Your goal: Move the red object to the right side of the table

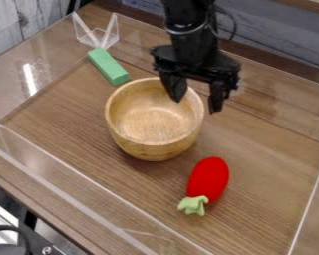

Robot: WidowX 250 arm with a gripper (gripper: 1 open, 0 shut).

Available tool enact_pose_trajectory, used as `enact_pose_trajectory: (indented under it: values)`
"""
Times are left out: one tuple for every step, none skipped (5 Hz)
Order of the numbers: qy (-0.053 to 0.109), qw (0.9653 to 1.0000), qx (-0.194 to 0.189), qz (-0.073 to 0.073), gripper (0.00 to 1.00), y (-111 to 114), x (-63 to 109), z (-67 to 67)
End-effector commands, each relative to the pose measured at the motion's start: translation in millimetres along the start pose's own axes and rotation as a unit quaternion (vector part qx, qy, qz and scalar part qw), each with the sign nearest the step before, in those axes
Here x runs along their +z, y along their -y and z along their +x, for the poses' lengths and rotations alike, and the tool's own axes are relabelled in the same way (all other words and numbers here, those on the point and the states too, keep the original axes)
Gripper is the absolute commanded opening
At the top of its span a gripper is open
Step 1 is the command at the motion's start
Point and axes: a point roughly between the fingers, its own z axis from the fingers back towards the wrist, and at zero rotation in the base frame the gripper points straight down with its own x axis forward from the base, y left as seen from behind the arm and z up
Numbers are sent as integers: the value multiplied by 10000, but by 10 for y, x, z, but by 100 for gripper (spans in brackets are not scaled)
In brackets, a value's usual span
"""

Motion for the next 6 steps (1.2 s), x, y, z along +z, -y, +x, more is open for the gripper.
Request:
enact_pose_trajectory:
  values:
    - [259, 9995, -174, -71, 100, 14, 174, 34]
    - [208, 9994, -266, -80, 100, 14, 199, -43]
    - [143, 9983, -545, -141, 100, -39, 120, -90]
    - [162, 9994, -316, -27, 100, -205, 50, -59]
    - [244, 9991, -335, 60, 100, -311, 93, 31]
    - [302, 9988, -373, 107, 100, -359, 141, 104]
